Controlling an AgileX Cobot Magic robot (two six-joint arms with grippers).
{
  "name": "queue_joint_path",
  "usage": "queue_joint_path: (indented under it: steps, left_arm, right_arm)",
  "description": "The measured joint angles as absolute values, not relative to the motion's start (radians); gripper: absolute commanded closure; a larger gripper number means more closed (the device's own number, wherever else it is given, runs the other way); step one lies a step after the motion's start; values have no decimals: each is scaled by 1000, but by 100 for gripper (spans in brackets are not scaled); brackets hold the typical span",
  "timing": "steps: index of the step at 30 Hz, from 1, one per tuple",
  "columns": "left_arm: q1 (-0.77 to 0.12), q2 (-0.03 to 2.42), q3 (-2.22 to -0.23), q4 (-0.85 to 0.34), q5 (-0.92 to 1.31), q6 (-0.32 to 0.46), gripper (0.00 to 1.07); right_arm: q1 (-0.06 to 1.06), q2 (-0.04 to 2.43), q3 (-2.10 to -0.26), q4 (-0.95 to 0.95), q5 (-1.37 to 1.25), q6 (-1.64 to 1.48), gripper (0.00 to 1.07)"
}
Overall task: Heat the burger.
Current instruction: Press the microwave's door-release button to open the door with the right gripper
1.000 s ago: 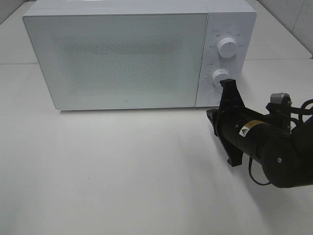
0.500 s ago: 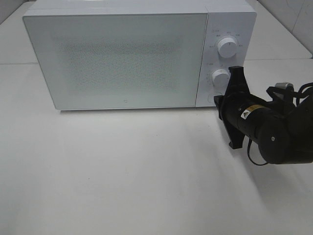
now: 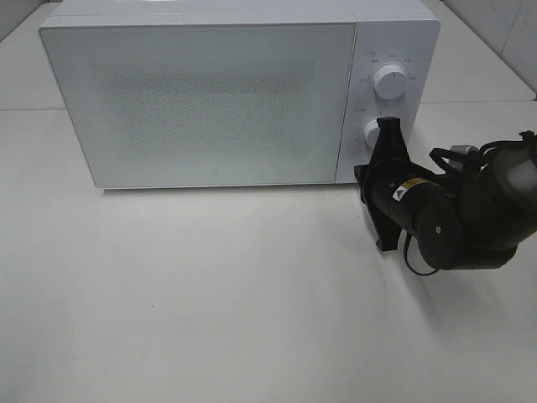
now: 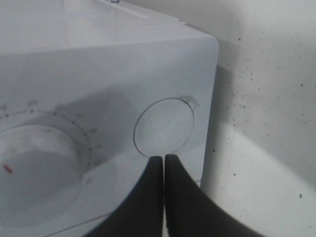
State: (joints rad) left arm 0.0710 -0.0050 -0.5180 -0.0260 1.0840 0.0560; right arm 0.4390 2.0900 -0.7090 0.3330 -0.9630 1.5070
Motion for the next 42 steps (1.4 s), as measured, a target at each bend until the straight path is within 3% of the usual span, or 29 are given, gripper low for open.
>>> queue_joint_path:
  steps: [7, 42]
  left_arm:
    - [71, -5, -518, -26, 1084, 56, 9]
    - [71, -5, -518, -26, 1084, 56, 9]
  right_arm:
    - [393, 2095, -728, 326, -952, 1509, 107]
    - [417, 2160, -827, 462, -954, 1590, 107]
